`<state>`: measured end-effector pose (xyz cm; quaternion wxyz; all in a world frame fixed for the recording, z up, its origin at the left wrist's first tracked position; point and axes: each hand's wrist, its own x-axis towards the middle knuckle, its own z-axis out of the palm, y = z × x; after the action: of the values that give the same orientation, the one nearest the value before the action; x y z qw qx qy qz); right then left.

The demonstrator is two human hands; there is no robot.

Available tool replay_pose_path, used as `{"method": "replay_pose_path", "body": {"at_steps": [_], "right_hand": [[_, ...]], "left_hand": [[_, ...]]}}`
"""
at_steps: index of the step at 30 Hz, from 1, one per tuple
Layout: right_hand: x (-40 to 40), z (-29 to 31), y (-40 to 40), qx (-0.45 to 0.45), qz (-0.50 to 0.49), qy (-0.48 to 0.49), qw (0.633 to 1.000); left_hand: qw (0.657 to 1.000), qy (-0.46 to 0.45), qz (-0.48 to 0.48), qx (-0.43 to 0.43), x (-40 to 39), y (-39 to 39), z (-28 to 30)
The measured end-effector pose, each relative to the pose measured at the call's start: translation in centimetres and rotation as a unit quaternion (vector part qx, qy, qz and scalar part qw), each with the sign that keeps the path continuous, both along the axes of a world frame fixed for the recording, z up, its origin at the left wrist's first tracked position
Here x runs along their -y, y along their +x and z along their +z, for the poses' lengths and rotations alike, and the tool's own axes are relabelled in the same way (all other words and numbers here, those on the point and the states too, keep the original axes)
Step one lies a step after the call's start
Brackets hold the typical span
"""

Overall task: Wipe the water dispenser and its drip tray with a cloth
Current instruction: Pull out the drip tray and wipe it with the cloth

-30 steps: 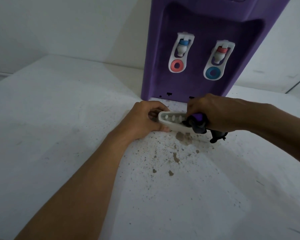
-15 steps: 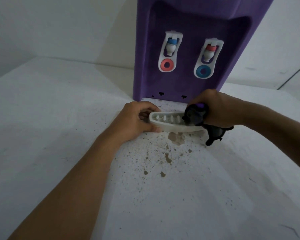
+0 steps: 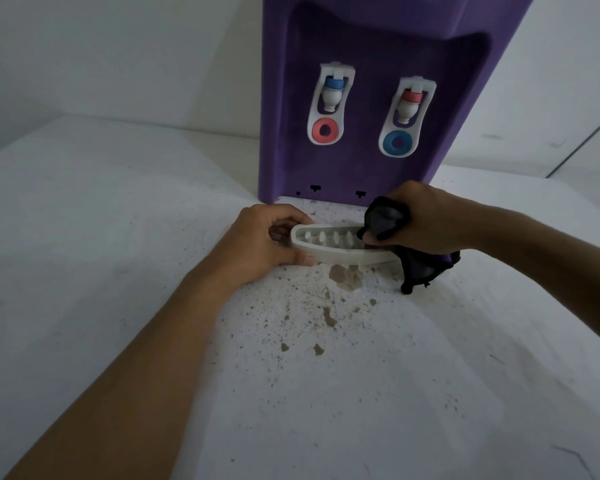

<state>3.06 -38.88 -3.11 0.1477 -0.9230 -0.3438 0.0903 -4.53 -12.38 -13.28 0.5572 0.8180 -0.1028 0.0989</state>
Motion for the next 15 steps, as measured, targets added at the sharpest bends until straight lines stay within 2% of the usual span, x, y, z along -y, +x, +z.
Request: {"method": "replay_pose_path", "body": {"at_steps": [5,10,15], "right_hand": [[0.59,0.35,0.61,-0.052,0.005,0.002,0.999],[0.82,-0.12,0.56,-0.020,-0.001,0.012,1.000],[0.00,0.39,0.03,0.022,0.037,-0.036,0.998]], "left_hand": [[1.000,0.006,0.000,-0.001,0.04,-0.11,0.06],[1.000,0.009,0.002,-0.003,0.06,-0.11,0.11],[1.000,0.011,-0.004,0.000,-0.02,-0.06,0.08]]}}
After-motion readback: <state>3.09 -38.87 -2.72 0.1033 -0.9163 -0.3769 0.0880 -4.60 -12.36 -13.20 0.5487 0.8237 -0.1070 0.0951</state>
